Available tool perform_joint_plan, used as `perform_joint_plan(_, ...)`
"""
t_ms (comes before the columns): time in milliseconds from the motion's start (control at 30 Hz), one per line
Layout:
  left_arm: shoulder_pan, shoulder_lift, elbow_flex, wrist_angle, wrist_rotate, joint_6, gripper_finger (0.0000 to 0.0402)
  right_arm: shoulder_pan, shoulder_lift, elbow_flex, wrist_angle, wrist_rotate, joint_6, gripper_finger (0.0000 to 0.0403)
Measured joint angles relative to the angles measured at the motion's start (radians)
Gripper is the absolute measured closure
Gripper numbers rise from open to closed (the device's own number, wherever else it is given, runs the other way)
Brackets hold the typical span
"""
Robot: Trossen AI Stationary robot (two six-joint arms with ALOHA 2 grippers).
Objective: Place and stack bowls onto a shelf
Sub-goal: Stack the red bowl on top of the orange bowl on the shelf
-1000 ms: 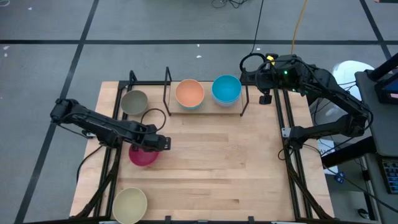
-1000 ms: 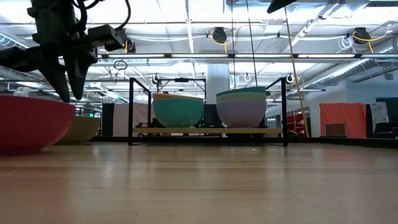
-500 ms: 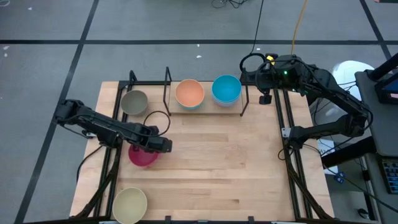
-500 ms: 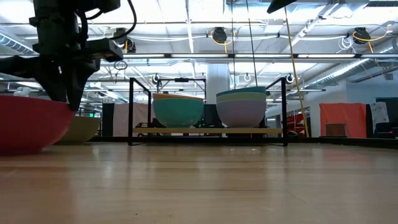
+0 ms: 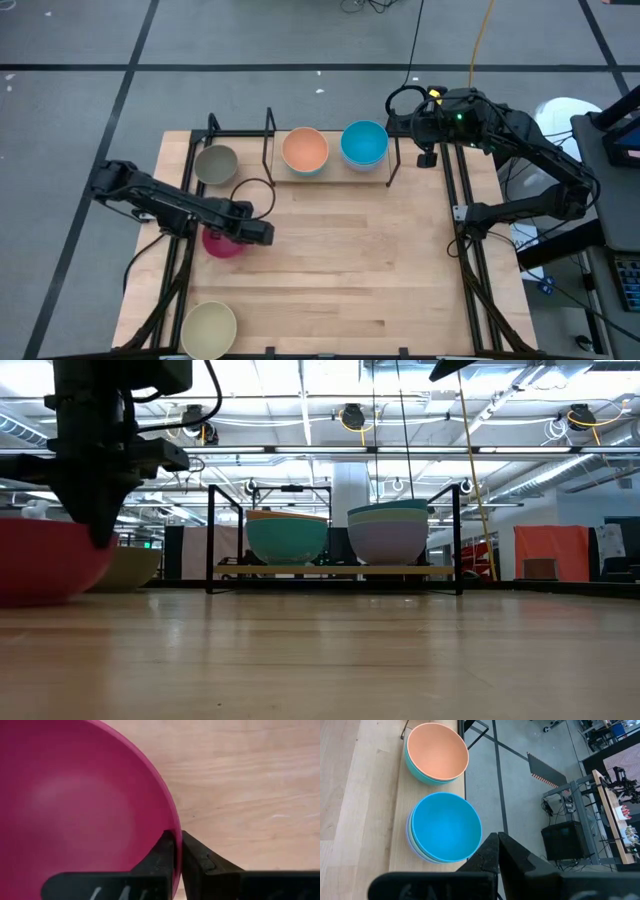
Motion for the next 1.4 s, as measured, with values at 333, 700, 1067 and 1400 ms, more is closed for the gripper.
perform_joint_plan(333, 0.021, -0.045, 0.131, -0.111, -0.035, 0.105, 0.0391, 0.000, 0.000, 0.000, 0.000, 0.000, -0.001, 0.0403)
perform_joint_plan(700, 0.162, -0.047, 0.619, -0.341, -0.271, 0.617, 0.0391, 0.000, 0.000, 0.000, 0.000, 0.000, -0.001, 0.0403)
perform_joint_plan(1067, 0.474, 0.017, 0.924, -0.260, -0.237, 1.152, 0.0391, 0.000, 0.000, 0.000, 0.000, 0.000, 0.004, 0.0403)
perform_joint_plan(1400, 0.625, 0.293, 1.231, -0.211, -0.013, 1.543, 0.0391, 0.000, 0.000, 0.000, 0.000, 0.000, 0.087, 0.0403)
